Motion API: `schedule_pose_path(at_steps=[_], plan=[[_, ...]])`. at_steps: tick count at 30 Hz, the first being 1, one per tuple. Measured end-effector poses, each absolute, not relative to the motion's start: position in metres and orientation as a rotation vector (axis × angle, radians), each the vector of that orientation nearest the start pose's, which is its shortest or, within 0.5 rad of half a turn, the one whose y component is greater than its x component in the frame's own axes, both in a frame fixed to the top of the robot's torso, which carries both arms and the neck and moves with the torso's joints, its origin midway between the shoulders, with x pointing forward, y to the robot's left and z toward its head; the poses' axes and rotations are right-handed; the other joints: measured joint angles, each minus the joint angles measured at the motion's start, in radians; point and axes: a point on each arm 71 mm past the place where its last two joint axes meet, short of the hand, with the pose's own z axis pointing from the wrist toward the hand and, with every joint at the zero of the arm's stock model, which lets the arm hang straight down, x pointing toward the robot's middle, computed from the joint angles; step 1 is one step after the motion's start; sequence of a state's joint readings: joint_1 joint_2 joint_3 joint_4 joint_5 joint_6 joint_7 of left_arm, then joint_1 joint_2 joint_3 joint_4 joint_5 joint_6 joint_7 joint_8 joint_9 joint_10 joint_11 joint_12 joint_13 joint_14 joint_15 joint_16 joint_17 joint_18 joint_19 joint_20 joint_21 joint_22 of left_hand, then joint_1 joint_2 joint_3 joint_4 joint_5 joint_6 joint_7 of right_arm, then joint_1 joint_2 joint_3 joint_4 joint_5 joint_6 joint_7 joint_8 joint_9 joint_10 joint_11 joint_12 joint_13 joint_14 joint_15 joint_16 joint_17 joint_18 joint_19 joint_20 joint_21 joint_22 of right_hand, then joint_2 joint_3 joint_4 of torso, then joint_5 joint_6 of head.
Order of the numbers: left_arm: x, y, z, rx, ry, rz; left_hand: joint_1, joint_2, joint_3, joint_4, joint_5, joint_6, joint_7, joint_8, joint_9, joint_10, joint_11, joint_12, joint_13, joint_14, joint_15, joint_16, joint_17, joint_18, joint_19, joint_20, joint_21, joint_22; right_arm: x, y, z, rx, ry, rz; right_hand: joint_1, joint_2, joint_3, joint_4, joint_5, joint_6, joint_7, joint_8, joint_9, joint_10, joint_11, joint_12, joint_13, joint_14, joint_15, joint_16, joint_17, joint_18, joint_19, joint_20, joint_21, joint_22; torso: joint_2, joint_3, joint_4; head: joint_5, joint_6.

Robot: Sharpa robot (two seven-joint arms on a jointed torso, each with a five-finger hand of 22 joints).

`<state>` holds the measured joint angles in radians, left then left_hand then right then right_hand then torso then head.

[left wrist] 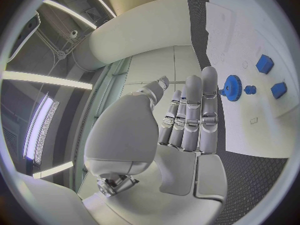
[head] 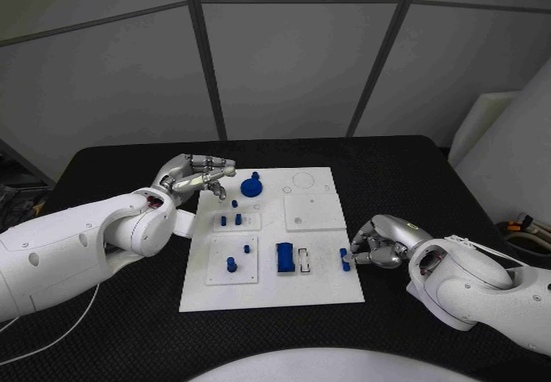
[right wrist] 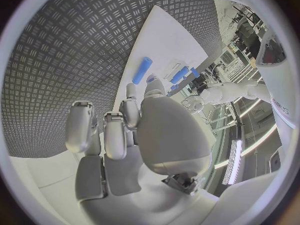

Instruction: Assemble the parts on the task board

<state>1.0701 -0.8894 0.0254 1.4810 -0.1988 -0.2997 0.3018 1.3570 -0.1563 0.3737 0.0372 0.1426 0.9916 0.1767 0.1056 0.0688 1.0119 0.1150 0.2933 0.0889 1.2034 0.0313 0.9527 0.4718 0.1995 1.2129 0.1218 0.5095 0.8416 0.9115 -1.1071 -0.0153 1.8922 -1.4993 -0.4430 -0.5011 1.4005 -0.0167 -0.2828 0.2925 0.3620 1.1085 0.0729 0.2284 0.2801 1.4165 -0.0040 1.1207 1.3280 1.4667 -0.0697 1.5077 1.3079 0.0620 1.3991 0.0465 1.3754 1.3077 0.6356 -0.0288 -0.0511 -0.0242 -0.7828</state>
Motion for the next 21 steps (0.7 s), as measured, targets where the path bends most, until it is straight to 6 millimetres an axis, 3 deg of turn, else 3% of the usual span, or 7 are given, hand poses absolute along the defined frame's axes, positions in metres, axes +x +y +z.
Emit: schedule_pose_path(at_steps=[3,17,21], plan=[[0.479,0.244,-0.223,-1.070,1.538,-1.373,0.000,0.000,0.000,0.000,0.000,0.000,0.000,0.000,0.000,0.000,0.000,0.000,0.000,0.000,0.000,0.000,0.000,0.000,0.000,0.000,0.000,0.000,0.364,-0.238,-0.260,0.188,1.903,0.422,-0.005,0.002,-0.004,-0.001,-0.001,0.004,-0.004,0.000,0.002,0.000,0.000,-0.003,-0.088,0.000,0.000,-0.001,0.000,0.000,0.000,0.000,0.000,0.000,0.000,-0.0006,0.0000,0.000,-0.001],[0.478,0.245,-0.225,-1.073,1.539,-1.370,0.000,0.000,0.000,0.000,0.000,0.000,0.000,0.000,0.000,0.000,0.000,0.000,0.000,0.000,0.000,0.000,-0.001,0.000,0.000,0.000,0.000,-0.001,0.368,-0.224,-0.267,0.145,1.929,0.406,-0.009,-0.002,-0.003,-0.001,-0.011,0.009,-0.002,0.004,0.007,0.000,0.000,-0.004,-0.092,0.000,0.000,-0.001,0.000,0.000,0.000,0.000,0.000,0.000,-0.001,-0.0014,0.0019,0.005,-0.006],[0.478,0.245,-0.225,-1.073,1.540,-1.369,0.000,0.000,0.000,0.000,0.000,0.000,0.000,0.000,0.000,0.000,0.000,0.000,0.000,0.000,0.000,0.000,-0.001,0.000,0.000,0.000,0.000,-0.001,0.369,-0.221,-0.268,0.133,1.931,0.406,-0.008,-0.001,-0.001,-0.004,-0.011,0.017,-0.009,0.008,0.013,0.000,0.000,-0.004,-0.089,0.000,0.000,-0.001,0.000,0.000,0.000,0.000,0.000,0.000,-0.001,-0.0017,0.0019,0.005,-0.007]])
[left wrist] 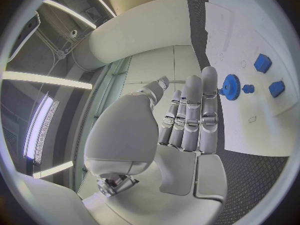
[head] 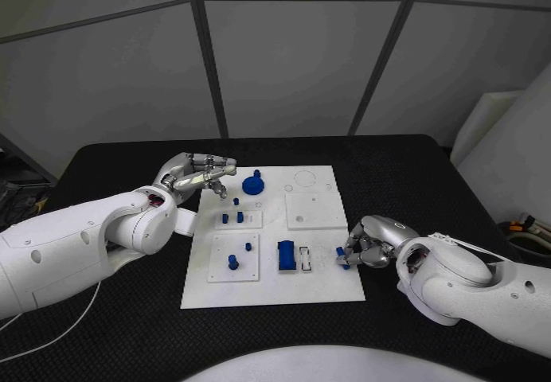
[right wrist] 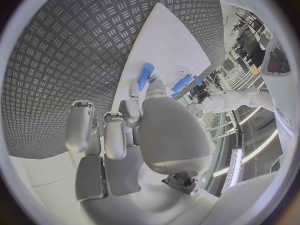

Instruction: Assemble the parts on the task board

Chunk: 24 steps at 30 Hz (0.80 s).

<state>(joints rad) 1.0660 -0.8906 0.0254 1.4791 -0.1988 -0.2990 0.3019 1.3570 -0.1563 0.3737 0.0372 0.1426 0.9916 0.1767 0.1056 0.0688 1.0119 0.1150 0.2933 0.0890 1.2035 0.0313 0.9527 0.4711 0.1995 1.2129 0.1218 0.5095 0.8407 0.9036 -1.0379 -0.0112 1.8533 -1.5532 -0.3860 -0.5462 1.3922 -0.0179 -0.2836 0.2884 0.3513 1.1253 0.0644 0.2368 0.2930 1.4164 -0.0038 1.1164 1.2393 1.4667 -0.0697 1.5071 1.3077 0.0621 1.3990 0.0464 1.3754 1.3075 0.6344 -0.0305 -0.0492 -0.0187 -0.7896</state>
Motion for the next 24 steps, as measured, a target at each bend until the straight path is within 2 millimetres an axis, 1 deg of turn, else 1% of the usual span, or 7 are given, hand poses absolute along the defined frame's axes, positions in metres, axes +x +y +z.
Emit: schedule_pose_path(at_steps=[3,8,11,13,15,18,24], plan=[[0.478,0.245,-0.225,-1.074,1.540,-1.369,0.000,0.000,0.000,0.000,0.000,0.000,0.000,0.000,0.000,0.000,0.000,0.000,0.000,0.000,0.000,0.000,0.000,0.000,0.000,0.000,0.000,0.000,0.370,-0.220,-0.268,0.118,1.934,0.401,0.024,0.013,0.013,-0.013,-0.007,0.004,-0.004,-0.002,0.003,-0.002,-0.002,-0.002,0.006,0.000,0.000,0.000,0.000,0.000,0.000,0.000,0.000,0.000,0.000,-0.0001,0.0000,0.001,-0.001],[0.478,0.246,-0.225,-1.074,1.539,-1.367,0.000,0.000,0.000,0.000,0.000,0.000,0.000,0.000,0.000,0.000,0.000,0.000,0.000,0.000,0.000,0.000,0.000,0.000,0.000,0.000,0.000,0.000,0.372,-0.215,-0.267,0.076,1.935,0.391,0.081,-0.002,0.030,-0.049,-0.025,0.006,-0.004,-0.005,0.008,-0.005,-0.005,-0.004,0.006,0.000,0.000,0.000,0.000,0.000,0.003,-0.003,0.000,0.000,0.000,-0.0002,0.0000,0.004,-0.002],[0.478,0.246,-0.225,-1.074,1.540,-1.367,0.000,0.000,0.000,0.000,0.000,0.000,0.000,0.000,0.000,0.000,0.000,0.000,0.000,0.000,0.000,0.000,0.000,0.000,0.000,0.000,0.000,0.000,0.372,-0.211,-0.266,0.038,1.931,0.380,0.090,-0.011,0.038,-0.066,-0.055,0.007,-0.003,-0.005,0.009,-0.005,-0.005,-0.010,0.006,0.000,0.000,0.000,0.000,0.000,0.004,-0.004,-0.005,0.000,-0.001,-0.0002,0.0000,0.005,-0.003],[0.478,0.246,-0.225,-1.075,1.540,-1.367,0.000,0.000,0.000,0.000,0.000,0.000,0.000,0.000,0.000,0.000,0.000,0.002,0.000,0.000,0.000,0.000,0.000,0.000,0.000,0.000,0.000,0.000,0.373,-0.209,-0.266,0.015,1.927,0.370,0.096,-0.017,0.048,-0.076,-0.099,0.007,-0.003,-0.006,0.015,-0.005,-0.005,-0.010,0.006,0.000,0.001,0.000,0.000,0.000,0.004,-0.004,-0.005,0.000,-0.001,-0.0002,0.0000,0.006,-0.003],[0.478,0.246,-0.225,-1.075,1.540,-1.367,0.000,0.000,0.000,0.000,0.000,0.000,0.000,0.000,0.000,0.000,0.000,0.004,0.000,0.000,0.000,0.000,-0.001,0.000,0.000,0.000,0.000,0.000,0.373,-0.207,-0.265,-0.008,1.921,0.359,0.099,-0.020,0.054,-0.080,-0.110,0.007,-0.003,-0.011,0.015,-0.005,-0.006,-0.014,0.005,0.000,0.001,0.000,0.000,0.000,0.004,-0.004,-0.005,0.000,-0.002,-0.0002,0.0000,0.007,-0.003],[0.478,0.246,-0.226,-1.075,1.540,-1.366,0.000,0.000,0.000,0.000,0.000,0.000,0.000,0.000,0.000,0.000,0.000,0.004,0.000,0.000,0.000,0.000,-0.001,0.000,0.000,0.000,0.000,0.000,0.372,-0.205,-0.264,-0.031,1.913,0.348,0.103,-0.024,0.071,-0.078,-0.096,0.011,-0.006,-0.017,0.015,-0.009,-0.009,-0.014,0.005,0.000,0.001,0.000,0.000,0.000,0.004,-0.004,-0.005,0.000,-0.002,-0.0002,0.0000,0.008,-0.002],[0.478,0.247,-0.226,-1.076,1.541,-1.366,0.000,0.000,0.000,0.000,0.000,0.000,0.000,0.000,0.000,0.000,0.000,0.004,-0.001,0.000,0.000,0.000,-0.001,0.000,0.000,0.000,0.000,0.000,0.368,-0.206,-0.263,-0.037,1.908,0.334,0.104,-0.025,0.092,-0.058,-0.002,0.011,-0.007,-0.026,0.014,-0.009,-0.009,-0.015,0.001,-0.003,-0.004,0.000,0.000,0.000,0.006,-0.006,-0.005,0.000,-0.002,-0.0001,-0.0001,0.008,0.002]])
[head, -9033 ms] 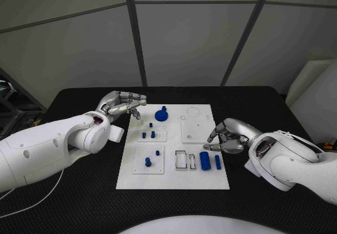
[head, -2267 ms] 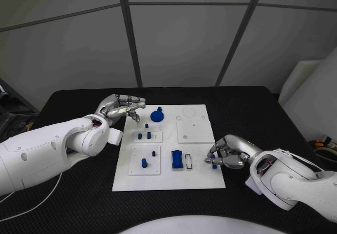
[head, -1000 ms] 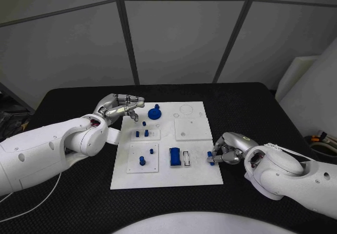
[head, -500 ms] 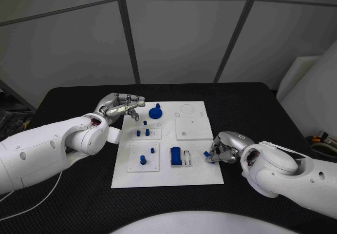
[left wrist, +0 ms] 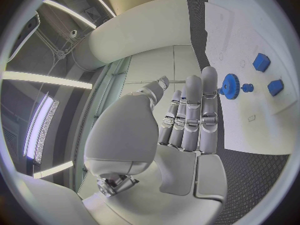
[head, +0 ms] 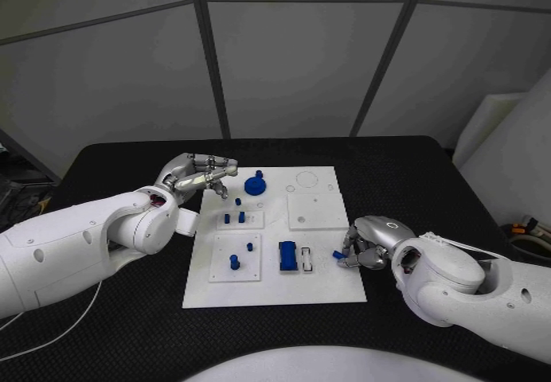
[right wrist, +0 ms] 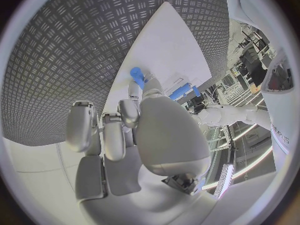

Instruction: Assemble the parts on the task board

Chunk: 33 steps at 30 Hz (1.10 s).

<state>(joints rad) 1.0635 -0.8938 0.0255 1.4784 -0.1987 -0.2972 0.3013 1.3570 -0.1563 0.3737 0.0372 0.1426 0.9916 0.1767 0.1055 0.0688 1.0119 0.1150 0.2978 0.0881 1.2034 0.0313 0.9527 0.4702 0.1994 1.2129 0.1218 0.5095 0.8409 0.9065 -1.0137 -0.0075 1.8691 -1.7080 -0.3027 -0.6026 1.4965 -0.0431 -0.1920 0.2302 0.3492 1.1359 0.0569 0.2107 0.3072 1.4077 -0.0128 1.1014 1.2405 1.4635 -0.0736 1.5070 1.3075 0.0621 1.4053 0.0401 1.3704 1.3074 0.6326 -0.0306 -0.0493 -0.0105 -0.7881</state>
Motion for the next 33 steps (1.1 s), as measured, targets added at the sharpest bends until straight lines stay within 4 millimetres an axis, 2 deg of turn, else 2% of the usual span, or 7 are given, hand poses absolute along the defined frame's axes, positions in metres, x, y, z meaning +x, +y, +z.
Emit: schedule_pose_path(at_steps=[3,9,16,20,33], plan=[[0.478,0.247,-0.226,-1.077,1.542,-1.366,0.000,0.000,0.000,0.000,0.000,0.000,0.000,0.000,0.000,0.000,0.000,0.000,0.000,0.000,0.000,0.000,0.000,0.000,0.000,0.000,0.000,0.000,0.365,-0.208,-0.262,-0.018,1.906,0.334,0.000,0.000,0.014,0.012,0.038,0.001,-0.006,-0.006,0.000,0.000,0.000,0.000,-0.004,0.003,-0.003,0.000,0.000,0.000,0.001,-0.001,0.000,0.000,0.000,0.0000,-0.0003,-0.001,0.001],[0.478,0.247,-0.227,-1.077,1.542,-1.365,0.000,0.000,0.000,0.000,0.000,0.000,0.000,0.000,0.000,0.000,0.000,0.000,0.000,0.000,0.000,0.000,0.000,0.000,0.000,0.000,0.000,0.000,0.360,-0.211,-0.263,0.074,1.905,0.352,-0.004,0.004,0.036,0.031,0.066,0.001,-0.006,-0.006,0.005,0.000,0.000,0.000,0.005,0.003,-0.003,0.002,0.000,0.000,0.006,-0.006,0.015,0.000,0.000,-0.0004,-0.0005,-0.001,0.003],[0.478,0.247,-0.227,-1.078,1.542,-1.365,0.000,0.000,0.000,0.000,0.000,0.000,0.000,0.000,0.000,0.000,0.000,0.000,0.000,0.000,0.000,0.000,0.000,0.000,0.000,0.000,0.000,0.000,0.356,-0.209,-0.261,0.229,1.907,0.409,-0.007,0.007,0.042,0.035,0.076,0.001,-0.006,-0.006,0.009,0.000,0.000,0.000,0.006,0.003,-0.003,0.004,0.000,0.000,0.010,-0.010,0.015,0.000,0.001,-0.0011,-0.0004,0.003,0.003],[0.477,0.247,-0.227,-1.078,1.542,-1.365,0.000,0.000,0.000,0.000,0.000,0.000,0.000,0.000,0.000,0.000,0.000,0.000,0.000,0.000,0.000,0.000,0.000,0.000,0.000,0.000,0.000,0.000,0.355,-0.206,-0.260,0.301,1.905,0.445,-0.007,0.007,0.039,0.052,0.083,0.002,-0.004,-0.006,0.012,0.000,0.000,0.000,0.007,0.003,-0.003,0.004,0.000,0.000,0.014,-0.006,0.019,0.000,0.001,-0.0011,-0.0003,0.005,0.003],[0.477,0.247,-0.226,-1.077,1.543,-1.366,0.000,0.000,0.000,0.000,0.000,0.000,0.000,0.000,0.000,0.000,0.000,0.000,0.000,0.000,0.000,0.000,0.000,0.000,0.000,0.000,0.000,0.000,0.357,-0.186,-0.263,0.416,1.915,0.533,-0.024,0.024,0.041,0.056,0.095,0.005,-0.004,-0.006,0.016,0.000,0.000,0.003,0.010,0.003,-0.003,0.009,0.000,0.000,0.014,-0.006,0.019,0.000,0.002,-0.0005,0.0004,0.008,0.000]])
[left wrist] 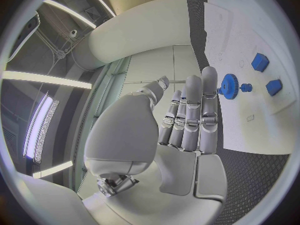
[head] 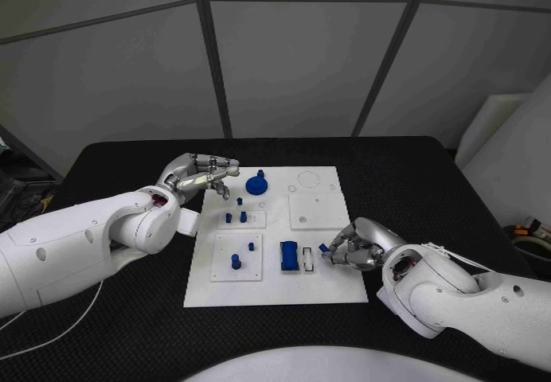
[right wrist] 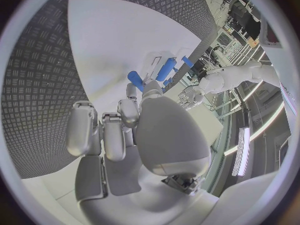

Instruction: Assemble the parts on the task board

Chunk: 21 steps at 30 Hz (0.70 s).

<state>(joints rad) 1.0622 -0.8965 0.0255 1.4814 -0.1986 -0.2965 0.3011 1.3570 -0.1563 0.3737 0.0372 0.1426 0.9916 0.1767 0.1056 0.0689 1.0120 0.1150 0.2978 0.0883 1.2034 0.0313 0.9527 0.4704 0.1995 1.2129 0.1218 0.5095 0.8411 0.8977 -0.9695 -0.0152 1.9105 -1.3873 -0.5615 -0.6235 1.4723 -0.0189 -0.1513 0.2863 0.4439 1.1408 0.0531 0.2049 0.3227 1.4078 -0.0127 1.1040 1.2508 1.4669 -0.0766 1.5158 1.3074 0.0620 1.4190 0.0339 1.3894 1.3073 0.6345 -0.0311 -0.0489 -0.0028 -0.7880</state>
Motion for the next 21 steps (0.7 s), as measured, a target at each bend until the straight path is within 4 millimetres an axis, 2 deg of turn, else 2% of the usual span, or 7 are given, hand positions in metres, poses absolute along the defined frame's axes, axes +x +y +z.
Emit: schedule_pose_path(at_steps=[7,12,16,21], plan=[[0.477,0.246,-0.226,-1.077,1.544,-1.369,0.000,0.000,0.000,0.000,0.000,0.000,0.000,0.000,0.000,0.000,0.000,0.000,0.000,0.000,0.000,0.000,0.000,0.000,0.000,0.000,0.000,0.000,0.360,-0.175,-0.268,0.451,1.943,0.557,-0.005,0.005,0.000,0.000,0.019,0.008,-0.001,0.001,0.003,0.000,0.000,0.005,0.002,0.000,0.000,0.000,0.000,0.000,0.001,-0.001,0.000,0.000,0.000,-0.0003,0.0009,0.001,-0.002],[0.477,0.246,-0.226,-1.077,1.544,-1.369,0.000,0.000,0.000,0.000,0.000,0.000,0.000,0.000,0.000,0.000,0.000,0.000,0.000,0.000,0.000,0.000,0.000,0.000,0.000,0.000,0.000,0.000,0.361,-0.169,-0.271,0.465,1.960,0.569,-0.012,0.012,-0.001,0.001,0.063,0.015,-0.008,0.000,0.009,0.000,0.000,0.005,0.005,0.000,0.000,0.000,0.000,0.000,0.004,-0.004,0.004,0.000,0.000,-0.0002,0.0009,0.005,-0.004],[0.477,0.246,-0.226,-1.077,1.544,-1.369,0.000,0.000,0.000,0.000,0.000,0.000,0.000,0.000,0.000,-0.002,-0.002,0.000,0.000,-0.002,-0.002,0.000,0.000,0.000,0.000,0.000,0.000,0.000,0.362,-0.165,-0.273,0.471,1.975,0.576,-0.023,0.019,-0.002,0.001,0.066,0.018,-0.005,0.005,0.011,0.000,0.000,0.005,0.008,0.000,0.000,0.000,0.000,0.000,0.004,-0.004,0.004,0.000,0.000,-0.0002,-0.0004,0.008,-0.005],[0.477,0.246,-0.226,-1.077,1.545,-1.370,0.000,0.000,0.000,0.000,0.000,0.000,0.000,0.000,0.000,-0.008,0.000,0.000,0.000,-0.004,-0.004,0.000,-0.002,0.000,0.000,0.000,0.000,-0.001,0.363,-0.161,-0.274,0.477,1.991,0.582,-0.050,0.009,-0.005,0.005,0.070,0.021,-0.007,0.011,0.019,0.004,0.004,0.012,0.009,0.000,0.000,0.004,0.000,0.000,0.004,-0.004,0.004,0.000,-0.001,0.0000,-0.0007,0.016,-0.007]])
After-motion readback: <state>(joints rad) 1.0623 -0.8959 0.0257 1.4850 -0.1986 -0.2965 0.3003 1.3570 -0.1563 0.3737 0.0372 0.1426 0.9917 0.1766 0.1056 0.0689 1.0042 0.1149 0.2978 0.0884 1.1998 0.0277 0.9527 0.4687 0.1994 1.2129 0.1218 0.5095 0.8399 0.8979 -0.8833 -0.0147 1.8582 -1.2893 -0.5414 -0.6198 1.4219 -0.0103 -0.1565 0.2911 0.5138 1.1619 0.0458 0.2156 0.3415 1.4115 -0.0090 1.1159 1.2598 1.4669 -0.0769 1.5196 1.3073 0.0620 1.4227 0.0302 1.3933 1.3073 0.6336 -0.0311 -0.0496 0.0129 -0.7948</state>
